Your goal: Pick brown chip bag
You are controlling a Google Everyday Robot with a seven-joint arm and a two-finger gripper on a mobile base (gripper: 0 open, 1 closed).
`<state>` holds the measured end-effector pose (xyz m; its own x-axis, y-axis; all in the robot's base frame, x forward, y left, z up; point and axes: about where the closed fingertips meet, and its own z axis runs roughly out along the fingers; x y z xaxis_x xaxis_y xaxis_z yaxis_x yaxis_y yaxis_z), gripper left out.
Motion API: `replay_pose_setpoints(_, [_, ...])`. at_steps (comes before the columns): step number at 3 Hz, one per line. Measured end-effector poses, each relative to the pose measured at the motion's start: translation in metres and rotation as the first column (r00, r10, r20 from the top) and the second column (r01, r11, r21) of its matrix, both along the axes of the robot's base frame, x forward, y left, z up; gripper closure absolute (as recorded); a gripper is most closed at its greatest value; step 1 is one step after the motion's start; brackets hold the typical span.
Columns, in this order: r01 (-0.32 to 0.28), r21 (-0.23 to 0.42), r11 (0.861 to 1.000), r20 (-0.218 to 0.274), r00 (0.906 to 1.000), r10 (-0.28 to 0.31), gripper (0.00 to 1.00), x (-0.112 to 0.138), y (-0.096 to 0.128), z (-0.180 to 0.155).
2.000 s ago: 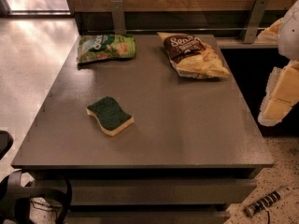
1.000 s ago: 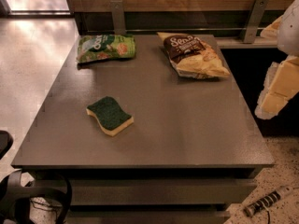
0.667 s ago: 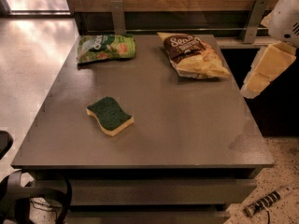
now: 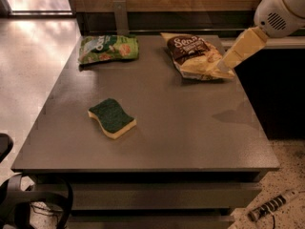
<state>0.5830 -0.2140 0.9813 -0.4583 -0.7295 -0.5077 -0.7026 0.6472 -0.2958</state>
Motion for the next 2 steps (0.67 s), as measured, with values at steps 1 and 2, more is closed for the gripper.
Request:
replay_pose_setpoints(1, [0.07, 0.156, 0.985, 0.023, 0.997, -0.074, 0.0, 0.036, 0.023, -0.014])
replay_pose_setpoints(2, [0.139, 0.27, 0.953, 0.019, 0.9885, -0.15, 0.0, 0.065, 0.046, -0.025])
